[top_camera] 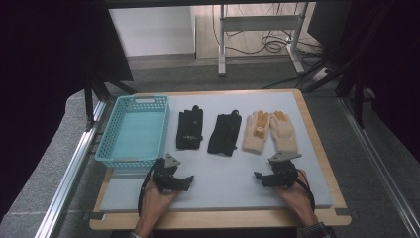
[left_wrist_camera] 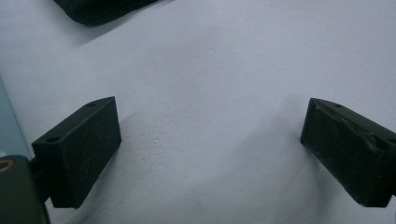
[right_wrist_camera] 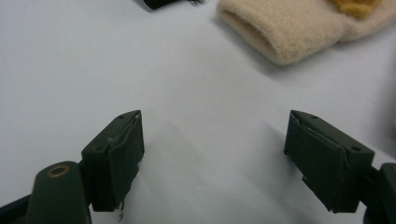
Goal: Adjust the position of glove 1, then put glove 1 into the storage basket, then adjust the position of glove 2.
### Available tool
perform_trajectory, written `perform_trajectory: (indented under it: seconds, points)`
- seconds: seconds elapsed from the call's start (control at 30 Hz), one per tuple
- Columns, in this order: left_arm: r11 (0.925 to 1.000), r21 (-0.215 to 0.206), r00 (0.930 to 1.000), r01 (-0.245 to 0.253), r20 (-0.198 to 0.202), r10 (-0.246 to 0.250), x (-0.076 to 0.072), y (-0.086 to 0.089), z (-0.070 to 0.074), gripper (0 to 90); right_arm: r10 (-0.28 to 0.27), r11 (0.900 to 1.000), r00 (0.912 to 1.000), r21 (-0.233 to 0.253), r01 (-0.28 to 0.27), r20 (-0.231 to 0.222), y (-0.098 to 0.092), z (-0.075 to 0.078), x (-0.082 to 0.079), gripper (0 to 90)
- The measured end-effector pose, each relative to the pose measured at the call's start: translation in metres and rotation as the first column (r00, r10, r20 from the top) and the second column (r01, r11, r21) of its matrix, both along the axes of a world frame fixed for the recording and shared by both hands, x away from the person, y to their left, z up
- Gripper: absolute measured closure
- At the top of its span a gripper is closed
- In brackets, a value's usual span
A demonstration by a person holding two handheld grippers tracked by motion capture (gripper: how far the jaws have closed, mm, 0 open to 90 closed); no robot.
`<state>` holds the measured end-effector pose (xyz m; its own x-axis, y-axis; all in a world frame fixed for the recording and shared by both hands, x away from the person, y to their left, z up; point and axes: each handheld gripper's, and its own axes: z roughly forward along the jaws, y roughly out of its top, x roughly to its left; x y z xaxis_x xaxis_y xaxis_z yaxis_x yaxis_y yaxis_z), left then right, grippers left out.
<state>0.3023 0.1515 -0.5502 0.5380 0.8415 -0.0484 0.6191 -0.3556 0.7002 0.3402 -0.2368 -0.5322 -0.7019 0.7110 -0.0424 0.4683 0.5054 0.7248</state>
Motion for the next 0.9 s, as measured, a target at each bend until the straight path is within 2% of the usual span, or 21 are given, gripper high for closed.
perform_trajectory:
  seconds: [0.43,0.9]
  points:
    - [1.0000,-0.001,1.0000,0.000,0.003,0.000,-0.0005,0.0000,-0.0002,5.3,-0.008,1.000,1.0000,-0.010,0.008,-0.003,0.0006,-0.0005,0.0002,13.4]
    - [1.0000,-0.003,1.0000,-0.001,0.003,0.001,-0.0005,0.0003,-0.0003,5.4,-0.011,1.000,0.9999,-0.006,0.011,-0.005,0.0003,0.0000,0.0002,14.7]
